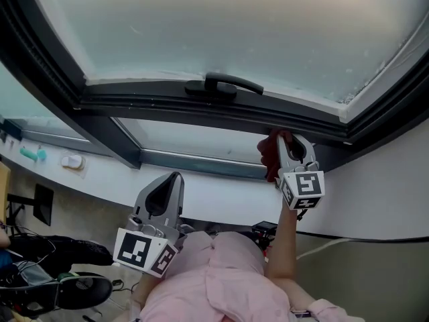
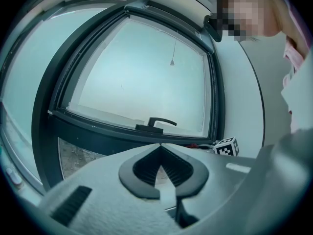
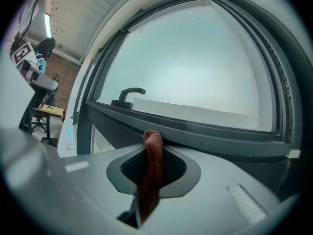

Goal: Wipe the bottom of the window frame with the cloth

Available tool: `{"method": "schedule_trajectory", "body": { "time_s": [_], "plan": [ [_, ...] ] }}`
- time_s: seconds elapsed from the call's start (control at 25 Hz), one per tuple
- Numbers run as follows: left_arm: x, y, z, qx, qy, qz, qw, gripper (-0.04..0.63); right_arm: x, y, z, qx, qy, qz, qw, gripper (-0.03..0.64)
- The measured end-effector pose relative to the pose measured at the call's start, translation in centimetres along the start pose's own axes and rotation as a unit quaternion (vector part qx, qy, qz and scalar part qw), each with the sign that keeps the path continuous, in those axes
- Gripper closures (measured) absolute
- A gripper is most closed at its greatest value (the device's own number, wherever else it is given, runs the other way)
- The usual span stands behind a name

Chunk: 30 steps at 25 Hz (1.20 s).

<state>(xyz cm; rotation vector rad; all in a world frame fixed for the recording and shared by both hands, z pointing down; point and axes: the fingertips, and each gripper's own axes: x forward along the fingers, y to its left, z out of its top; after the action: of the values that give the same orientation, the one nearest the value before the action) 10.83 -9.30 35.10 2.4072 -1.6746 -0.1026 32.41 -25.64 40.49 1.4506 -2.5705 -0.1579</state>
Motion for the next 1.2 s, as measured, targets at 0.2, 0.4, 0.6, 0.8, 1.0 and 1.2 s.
{"method": "schedule_trajectory", "body": {
  "time_s": [0.2,0.4,0.6,0.8,1.0,1.2],
  "plan": [
    [0.4,-0.9,-0.7,0.001,0.001,-0.006,1.0000,0.597,-0.3,-0.8,-0.3,0.008,-0.008,-0.003,1.000,0.574],
    [0.7,-1.4,-0.8,0.000,0.003,-0.011,0.9999,0.598,-0.4,-1.2,-0.3,0.001,-0.005,-0.008,1.000,0.574],
    [0.7,-1.2,-0.7,-0.001,0.004,-0.005,1.0000,0.598,-1.2,-2.6,-0.6,0.013,-0.007,-0.023,1.000,0.574],
    [1.1,-1.9,-0.8,0.000,0.005,-0.014,0.9999,0.598,-1.8,-3.7,-0.9,0.015,-0.008,-0.039,0.999,0.574],
    [1.4,-2.1,-1.0,-0.001,0.008,-0.017,0.9998,0.598,-2.4,-4.9,-1.1,0.021,-0.007,-0.052,0.998,0.574],
    [1.5,-2.2,-0.9,0.001,0.006,-0.015,0.9999,0.597,-3.3,-6.5,-1.6,0.033,-0.010,-0.074,0.997,0.574]
  ]
}}
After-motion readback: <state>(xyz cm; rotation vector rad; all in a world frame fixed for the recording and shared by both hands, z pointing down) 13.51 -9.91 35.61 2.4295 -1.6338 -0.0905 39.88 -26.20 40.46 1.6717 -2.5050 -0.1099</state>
